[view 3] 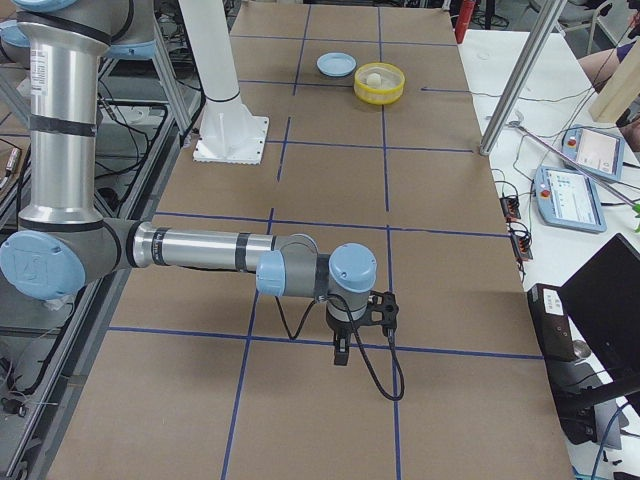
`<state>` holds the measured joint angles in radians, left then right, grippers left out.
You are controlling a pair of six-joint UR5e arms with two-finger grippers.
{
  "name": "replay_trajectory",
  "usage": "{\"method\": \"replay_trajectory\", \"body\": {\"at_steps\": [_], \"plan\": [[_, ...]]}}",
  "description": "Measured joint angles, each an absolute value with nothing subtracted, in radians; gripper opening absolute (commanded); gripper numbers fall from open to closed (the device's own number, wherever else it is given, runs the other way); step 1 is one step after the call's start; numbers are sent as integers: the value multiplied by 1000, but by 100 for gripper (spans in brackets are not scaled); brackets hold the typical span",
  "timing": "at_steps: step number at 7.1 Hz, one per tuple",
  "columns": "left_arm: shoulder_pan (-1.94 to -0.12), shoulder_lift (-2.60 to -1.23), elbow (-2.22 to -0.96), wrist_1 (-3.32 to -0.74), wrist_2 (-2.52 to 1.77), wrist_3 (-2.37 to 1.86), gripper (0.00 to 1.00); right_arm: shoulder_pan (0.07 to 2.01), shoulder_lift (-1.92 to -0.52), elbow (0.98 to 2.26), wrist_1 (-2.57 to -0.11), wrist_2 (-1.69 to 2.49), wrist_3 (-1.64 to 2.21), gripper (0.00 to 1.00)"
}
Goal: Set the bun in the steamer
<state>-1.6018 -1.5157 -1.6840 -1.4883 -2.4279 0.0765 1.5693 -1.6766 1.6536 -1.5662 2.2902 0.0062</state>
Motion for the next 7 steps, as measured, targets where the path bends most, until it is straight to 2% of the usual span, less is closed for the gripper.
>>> {"method": "replay_trajectory", "body": {"at_steps": [4,7], "plan": [[-1609,-1454,-1715,-1505,-2430,84,100,1569,-1677,1654,-1566,2290,6,100],[-1677,-1457,-1724,-1500,-2429,83,100,1569,-1677,1654,-1566,2290,6,100]]}}
